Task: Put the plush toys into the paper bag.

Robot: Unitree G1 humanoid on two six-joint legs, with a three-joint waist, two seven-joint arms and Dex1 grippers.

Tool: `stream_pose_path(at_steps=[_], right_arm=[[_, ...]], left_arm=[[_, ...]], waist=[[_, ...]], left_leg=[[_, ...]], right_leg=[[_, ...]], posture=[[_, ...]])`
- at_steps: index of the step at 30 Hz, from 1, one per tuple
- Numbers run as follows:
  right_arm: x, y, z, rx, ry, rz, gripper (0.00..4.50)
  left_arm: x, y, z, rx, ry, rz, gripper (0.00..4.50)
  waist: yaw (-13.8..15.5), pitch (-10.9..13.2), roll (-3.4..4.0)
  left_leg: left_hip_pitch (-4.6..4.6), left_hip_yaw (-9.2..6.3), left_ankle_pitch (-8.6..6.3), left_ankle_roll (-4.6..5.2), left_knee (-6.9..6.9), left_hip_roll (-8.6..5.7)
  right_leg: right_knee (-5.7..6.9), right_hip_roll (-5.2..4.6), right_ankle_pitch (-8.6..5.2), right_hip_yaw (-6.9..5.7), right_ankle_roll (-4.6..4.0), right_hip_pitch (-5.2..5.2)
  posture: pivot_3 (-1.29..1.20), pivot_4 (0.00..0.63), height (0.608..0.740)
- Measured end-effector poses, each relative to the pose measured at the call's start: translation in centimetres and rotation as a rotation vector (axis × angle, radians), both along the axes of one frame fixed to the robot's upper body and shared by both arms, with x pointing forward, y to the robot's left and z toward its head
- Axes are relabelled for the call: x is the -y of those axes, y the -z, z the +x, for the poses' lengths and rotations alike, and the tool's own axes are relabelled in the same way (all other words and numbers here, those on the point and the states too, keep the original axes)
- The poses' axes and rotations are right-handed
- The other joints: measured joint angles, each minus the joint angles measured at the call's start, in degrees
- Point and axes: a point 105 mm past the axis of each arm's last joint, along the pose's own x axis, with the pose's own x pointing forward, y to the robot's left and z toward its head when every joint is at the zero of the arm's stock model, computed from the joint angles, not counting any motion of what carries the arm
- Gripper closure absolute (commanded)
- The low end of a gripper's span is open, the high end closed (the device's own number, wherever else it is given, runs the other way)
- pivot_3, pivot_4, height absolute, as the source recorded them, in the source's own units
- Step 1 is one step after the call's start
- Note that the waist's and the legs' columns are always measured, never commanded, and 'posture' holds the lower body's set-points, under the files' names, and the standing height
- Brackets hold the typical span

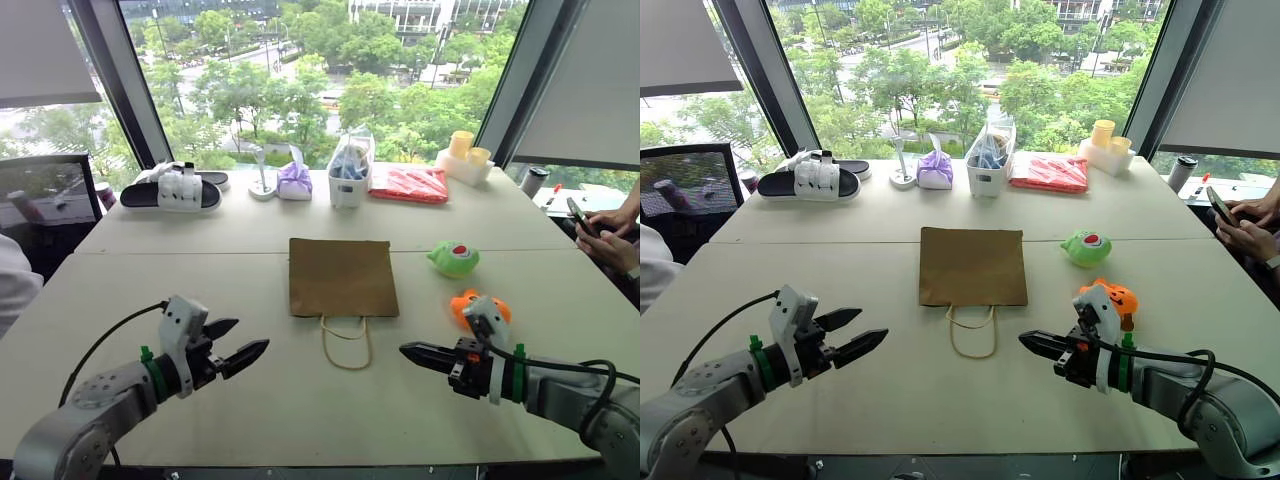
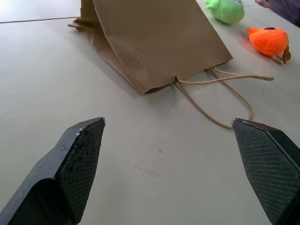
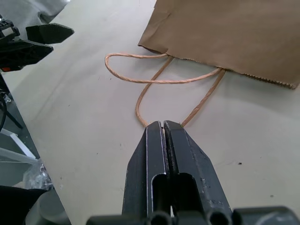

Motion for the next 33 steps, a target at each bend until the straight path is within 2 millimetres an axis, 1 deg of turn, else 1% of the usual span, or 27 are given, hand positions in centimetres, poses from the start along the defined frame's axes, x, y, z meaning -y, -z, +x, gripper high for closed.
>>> stream_pose_path(at_steps=[1, 3, 5, 7, 10, 12, 13, 15, 17, 19, 20, 22, 23, 25, 27, 28, 31, 33], right_arm=[[0.0, -0.1, 0.1, 0.004, 0.000, 0.001, 4.50], [0.1, -0.2, 0.1, 0.000, 0.003, 0.007, 4.50], [0.1, -0.2, 0.1, -0.002, 0.003, 0.008, 4.50], [0.0, 0.0, 0.2, -0.007, 0.011, 0.010, 4.50], [-0.2, 0.3, 0.0, -0.013, 0.031, 0.026, 4.50], [-0.4, 0.5, -0.2, -0.015, 0.050, 0.031, 4.50], [-0.5, 0.6, -0.2, -0.015, 0.057, 0.035, 4.50], [-0.4, 0.9, -0.5, -0.017, 0.093, 0.042, 4.50], [-0.8, 0.9, -0.4, -0.001, 0.122, 0.069, 4.50], [-1.2, 0.9, -0.5, 0.010, 0.137, 0.084, 4.50], [-1.4, 1.0, -0.6, 0.008, 0.145, 0.083, 4.50], [-1.6, 1.1, -0.8, 0.005, 0.149, 0.087, 4.50], [-1.8, 1.2, -1.0, 0.002, 0.151, 0.086, 4.50], [-2.0, 1.5, -1.2, -0.008, 0.155, 0.093, 4.50], [-2.0, 1.7, -1.2, -0.013, 0.161, 0.090, 4.50], [-2.1, 1.7, -1.2, -0.014, 0.161, 0.090, 4.50], [-2.4, 1.8, -1.2, -0.016, 0.151, 0.087, 4.50], [-3.0, 1.9, -1.1, -0.009, 0.135, 0.084, 4.50]], left_arm=[[-0.2, -0.5, 0.3, 0.024, 0.008, 0.026, 0.05], [1.1, -1.2, 0.9, 0.105, 0.128, 0.146, 0.05], [3.7, -1.9, 1.4, 0.215, 0.283, 0.226, 0.05], [5.5, -2.0, 2.4, 0.299, 0.394, 0.283, 0.05], [6.8, -1.4, 3.8, 0.357, 0.477, 0.329, 0.05], [8.0, -0.8, 4.8, 0.411, 0.562, 0.370, 0.05], [8.4, -0.6, 5.0, 0.430, 0.594, 0.389, 0.05], [10.3, 0.0, 5.1, 0.482, 0.702, 0.416, 0.05], [12.1, 0.6, 4.9, 0.518, 0.793, 0.414, 0.05], [13.0, 1.0, 4.9, 0.538, 0.847, 0.409, 0.60], [13.3, 1.1, 5.2, 0.539, 0.856, 0.399, 0.87], [13.6, 1.1, 5.6, 0.537, 0.858, 0.387, 1.86], [13.6, 1.2, 5.9, 0.538, 0.860, 0.385, 2.24], [13.5, 1.2, 6.1, 0.546, 0.860, 0.387, 3.33], [13.2, 1.2, 6.3, 0.552, 0.857, 0.384, 4.32], [13.2, 1.2, 6.3, 0.553, 0.859, 0.384, 4.42], [13.3, 1.2, 6.2, 0.551, 0.866, 0.375, 4.42], [13.7, 0.7, 6.9, 0.526, 0.816, 0.342, 4.42]], waist=[[0.0, 0.0, -0.01], [0.4, 0.0, -0.02], [0.6, 0.0, 0.03], [0.2, 0.0, 0.00], [-0.2, 0.0, -0.01], [-0.1, 0.1, -0.02], [-0.1, 0.1, -0.02], [0.1, 0.1, -0.03], [0.1, 0.1, -0.06], [-0.2, 0.1, -0.07], [-0.2, 0.1, -0.08], [-0.2, 0.1, -0.08], [-0.1, 0.1, -0.08], [-0.2, 0.1, -0.08], [-0.3, 0.1, -0.08], [-0.2, 0.1, -0.08], [-0.2, 0.1, -0.08], [-0.1, 0.1, -0.08]], left_leg=[[-0.02, 0.04, 0.00, 0.00, 0.00, 0.00], [-0.03, 0.03, 0.00, 0.00, 0.03, -0.04], [-0.03, 0.13, 0.00, 0.00, 0.05, -0.07], [-0.05, 0.19, -0.01, 0.02, 0.04, -0.06], [-0.04, 0.24, -0.02, 0.06, -0.10, -0.05], [-0.03, 0.22, -0.02, 0.06, -0.19, -0.03], [-0.04, 0.20, -0.02, 0.06, -0.23, -0.03], [-0.04, 0.19, -0.02, 0.06, -0.23, -0.04], [-0.06, 0.18, -0.02, 0.07, -0.18, -0.07], [-0.03, 0.14, -0.03, 0.09, -0.18, -0.07], [-0.02, 0.12, -0.03, 0.09, -0.18, -0.07], [0.00, 0.12, -0.03, 0.09, -0.18, -0.07], [0.00, 0.12, -0.02, 0.09, -0.17, -0.07], [0.02, 0.11, -0.02, 0.09, -0.17, -0.06], [0.03, 0.09, -0.02, 0.09, -0.15, -0.06], [0.03, 0.08, -0.02, 0.09, -0.14, -0.06], [0.03, 0.04, -0.02, 0.09, -0.08, -0.07], [0.01, -0.02, -0.02, 0.10, 0.04, -0.10]], right_leg=[[-0.01, 0.01, 0.00, -0.03, 0.00, 0.00], [-0.07, -0.01, -0.01, -0.07, -0.02, 0.07], [-0.14, -0.08, -0.01, -0.02, -0.03, 0.13], [-0.17, -0.10, 0.00, 0.00, -0.02, 0.10], [-0.11, -0.04, 0.02, 0.04, 0.02, -0.06], [-0.06, -0.01, 0.07, 0.01, 0.09, -0.13], [-0.06, -0.01, 0.10, 0.00, 0.15, -0.13], [-0.08, -0.02, 0.13, 0.00, 0.21, -0.10], [-0.10, -0.07, 0.14, 0.01, 0.22, -0.08], [-0.08, -0.08, 0.15, 0.05, 0.25, -0.10], [-0.06, -0.06, 0.15, 0.03, 0.26, -0.09], [0.00, -0.02, 0.15, 0.00, 0.26, -0.09], [0.01, 0.00, 0.15, -0.03, 0.27, -0.08], [0.03, 0.03, 0.16, -0.04, 0.27, -0.07], [0.04, 0.03, 0.16, -0.03, 0.28, -0.06], [0.04, 0.03, 0.16, -0.04, 0.28, -0.05], [0.06, 0.03, 0.16, -0.05, 0.28, -0.01], [0.09, 0.04, 0.16, -0.10, 0.28, 0.03]], posture=[[0.00, 0.150, 0.740], [0.00, 0.150, 0.740], [0.00, 0.150, 0.740], [0.00, 0.150, 0.740], [0.00, 0.150, 0.740], [0.00, 0.150, 0.740], [0.00, 0.150, 0.740], [0.00, 0.150, 0.740], [0.00, 0.150, 0.740], [0.00, 0.150, 0.740], [0.00, 0.150, 0.740], [0.00, 0.150, 0.740], [0.00, 0.150, 0.740], [0.00, 0.150, 0.740], [0.00, 0.150, 0.740], [0.00, 0.150, 0.740], [0.00, 0.150, 0.740], [0.00, 0.150, 0.740]])
